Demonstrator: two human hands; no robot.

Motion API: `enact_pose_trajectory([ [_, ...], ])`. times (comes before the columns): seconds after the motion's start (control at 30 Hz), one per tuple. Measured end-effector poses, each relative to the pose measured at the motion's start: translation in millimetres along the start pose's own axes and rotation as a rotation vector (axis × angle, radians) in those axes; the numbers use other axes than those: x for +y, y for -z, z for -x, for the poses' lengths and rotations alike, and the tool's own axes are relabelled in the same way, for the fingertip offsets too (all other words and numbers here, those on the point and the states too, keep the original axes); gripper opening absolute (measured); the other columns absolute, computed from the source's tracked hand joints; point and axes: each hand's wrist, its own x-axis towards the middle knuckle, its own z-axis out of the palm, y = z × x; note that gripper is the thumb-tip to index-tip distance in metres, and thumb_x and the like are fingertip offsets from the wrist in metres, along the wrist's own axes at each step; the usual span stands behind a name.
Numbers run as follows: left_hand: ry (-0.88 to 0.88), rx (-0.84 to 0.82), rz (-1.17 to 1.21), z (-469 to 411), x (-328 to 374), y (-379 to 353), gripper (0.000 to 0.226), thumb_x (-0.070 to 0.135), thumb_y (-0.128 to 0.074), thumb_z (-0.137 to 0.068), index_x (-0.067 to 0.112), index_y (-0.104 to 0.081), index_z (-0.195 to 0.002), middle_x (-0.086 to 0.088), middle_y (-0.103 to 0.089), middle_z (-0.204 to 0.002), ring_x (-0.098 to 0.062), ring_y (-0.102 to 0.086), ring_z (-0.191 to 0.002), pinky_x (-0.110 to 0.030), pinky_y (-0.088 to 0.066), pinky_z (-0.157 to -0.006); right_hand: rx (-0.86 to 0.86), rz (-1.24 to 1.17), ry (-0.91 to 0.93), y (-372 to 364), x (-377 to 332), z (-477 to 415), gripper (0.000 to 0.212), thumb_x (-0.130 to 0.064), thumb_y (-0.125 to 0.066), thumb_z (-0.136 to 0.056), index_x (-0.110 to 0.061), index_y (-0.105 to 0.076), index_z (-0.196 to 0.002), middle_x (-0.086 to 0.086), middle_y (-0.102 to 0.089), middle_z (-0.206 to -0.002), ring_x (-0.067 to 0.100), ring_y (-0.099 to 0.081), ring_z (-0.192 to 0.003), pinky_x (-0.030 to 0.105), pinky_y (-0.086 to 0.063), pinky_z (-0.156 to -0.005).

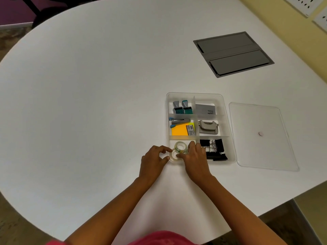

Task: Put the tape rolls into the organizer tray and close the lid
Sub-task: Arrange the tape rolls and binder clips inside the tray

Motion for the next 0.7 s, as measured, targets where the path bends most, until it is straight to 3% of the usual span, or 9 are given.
enact_pose_trajectory([
  [0.17,-0.003,-0.004,-0.003,0,0,2,0.024,0.027,-0.064,-0.085,0.029,-0.065,-0.109,0.000,-0.063,-0.113,-0.019,-0.060,-0.095,-0.047,-0.048,-0.094,-0.069,0.106,0.061,0,4,-1,0.020,-0.021,-0.087,-0.063,-0.028,-0.077,-0.079,0.011,-0.063,-0.087,0.029,-0.061,-0.078,0.036,-0.050,-0.063],
  [0.27,-0.004,-0.003,-0.020,0,-1,2,0.024,0.028,-0.065,-0.085,0.032,-0.065,-0.108,0.002,-0.063,-0.112,-0.018,-0.061,-0.094,-0.047,-0.048,-0.094,-0.059,0.130,0.052,3,7,-4,0.017,-0.020,-0.086,-0.061,-0.027,-0.076,-0.073,0.009,-0.061,-0.082,0.028,-0.060,-0.074,0.034,-0.049,-0.061],
  [0.43,-0.015,-0.008,-0.063,-4,-3,3,0.023,0.032,-0.066,-0.083,0.035,-0.065,-0.106,0.004,-0.064,-0.111,-0.016,-0.062,-0.090,-0.043,-0.049,-0.092,-0.063,0.107,0.072,1,8,-4,0.011,-0.017,-0.078,-0.074,-0.025,-0.076,-0.081,0.011,-0.059,-0.087,0.030,-0.057,-0.082,0.037,-0.047,-0.067],
  [0.6,-0.018,-0.022,-0.093,-4,-4,-3,0.022,0.038,-0.067,-0.081,0.039,-0.065,-0.102,0.008,-0.064,-0.110,-0.012,-0.060,-0.088,-0.041,-0.047,-0.094,-0.046,0.109,0.044,3,10,-3,0.018,-0.015,-0.088,-0.055,-0.023,-0.073,-0.060,0.008,-0.059,-0.072,0.028,-0.059,-0.067,0.033,-0.048,-0.056],
  [0.7,-0.017,-0.012,-0.075,-2,-5,-7,0.022,0.038,-0.068,-0.080,0.040,-0.064,-0.101,0.010,-0.064,-0.107,-0.011,-0.060,-0.087,-0.042,-0.047,-0.093,-0.050,0.074,0.022,2,11,0,0.017,-0.014,-0.088,-0.058,-0.021,-0.075,-0.066,0.009,-0.061,-0.075,0.029,-0.061,-0.072,0.033,-0.049,-0.059],
])
